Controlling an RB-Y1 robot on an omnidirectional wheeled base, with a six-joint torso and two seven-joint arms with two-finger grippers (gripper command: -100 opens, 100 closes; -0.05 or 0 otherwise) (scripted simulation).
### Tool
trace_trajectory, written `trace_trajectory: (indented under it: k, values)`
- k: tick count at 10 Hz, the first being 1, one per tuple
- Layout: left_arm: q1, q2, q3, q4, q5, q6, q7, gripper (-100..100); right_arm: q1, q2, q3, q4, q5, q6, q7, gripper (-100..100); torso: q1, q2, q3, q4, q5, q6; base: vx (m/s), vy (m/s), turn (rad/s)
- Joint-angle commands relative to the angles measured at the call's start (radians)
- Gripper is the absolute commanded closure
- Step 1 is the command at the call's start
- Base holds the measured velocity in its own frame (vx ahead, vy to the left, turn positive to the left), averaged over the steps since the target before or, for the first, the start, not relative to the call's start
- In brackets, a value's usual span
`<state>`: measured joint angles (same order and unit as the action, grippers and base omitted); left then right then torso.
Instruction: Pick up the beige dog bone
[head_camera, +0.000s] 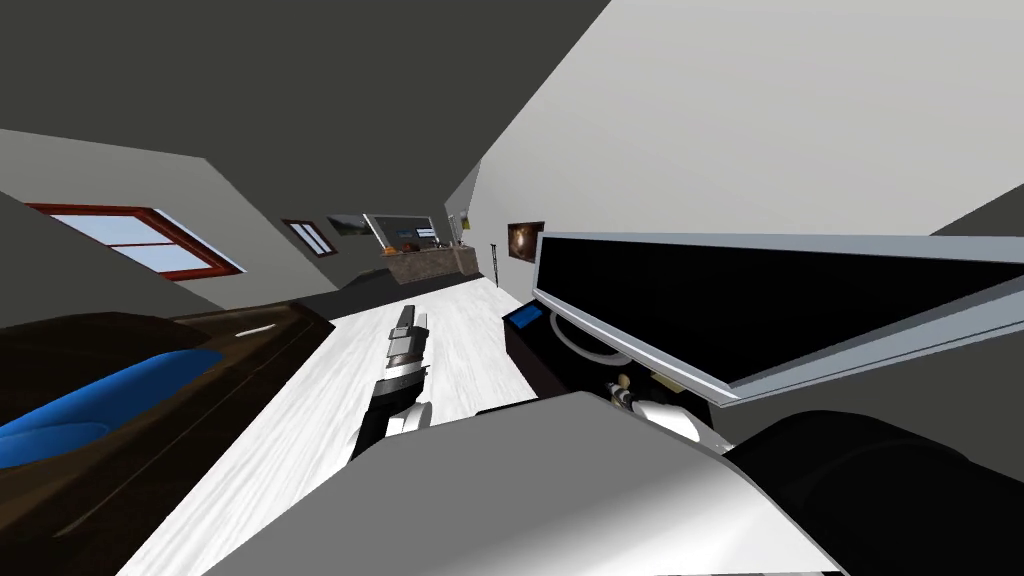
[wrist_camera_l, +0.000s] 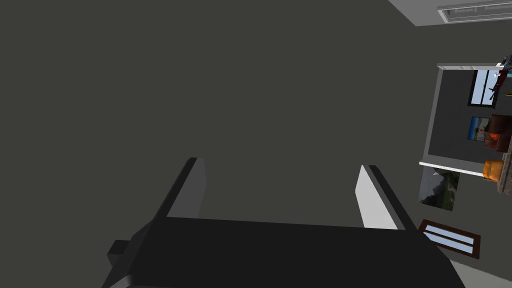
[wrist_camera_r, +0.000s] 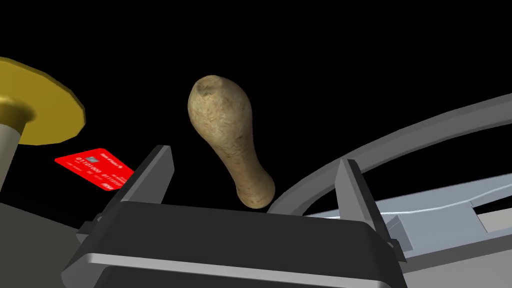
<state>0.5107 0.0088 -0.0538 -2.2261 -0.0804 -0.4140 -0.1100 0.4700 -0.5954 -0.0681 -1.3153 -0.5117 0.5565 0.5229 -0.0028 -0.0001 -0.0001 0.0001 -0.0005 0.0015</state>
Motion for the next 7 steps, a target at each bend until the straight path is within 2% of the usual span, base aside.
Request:
trace_trajectory:
  k: [1,2,4,5,6,7]
  values:
    - [0.0,0.0,0.0,0.0,0.0,0.0,0.0,0,-0.011,-0.012,0.004,0.05,-0.018,0.05,0.015,-100,0.0,0.0,0.0,0.0,0.0,0.0,-0.005,-0.042,0.302]
    - [0.0,0.0,0.0,0.0,0.0,0.0,0.0,0,-0.011,-0.012,0.004,0.052,-0.018,0.05,0.015,-100,0.0,0.0,0.0,0.0,0.0,-0.001,-0.005,-0.049,0.132]
    - [0.0,0.0,0.0,0.0,0.0,0.0,0.0,0,-0.029,-0.035,0.011,0.118,-0.053,0.119,0.04,-100,-0.002,0.0,0.0,0.0,0.0,-0.001,-0.004,-0.063,0.332]
    - [0.0,0.0,0.0,0.0,0.0,0.0,0.0,0,-0.029,-0.035,0.011,0.134,-0.053,0.128,0.04,-100,-0.002,-0.001,0.0,0.0,0.0,-0.001,-0.001,-0.052,0.106]
    - [0.0,0.0,0.0,0.0,0.0,0.0,0.0,0,-0.039,-0.044,0.015,0.167,-0.07,0.164,0.051,-100,-0.001,-0.001,0.0,0.0,0.0,0.001,-0.005,-0.042,0.213]
    - [0.0,0.0,0.0,0.0,0.0,0.0,0.0,0,-0.039,-0.044,0.015,0.172,-0.07,0.164,0.051,-100,-0.001,0.0,0.0,0.0,0.0,0.0,-0.003,-0.04,0.113]
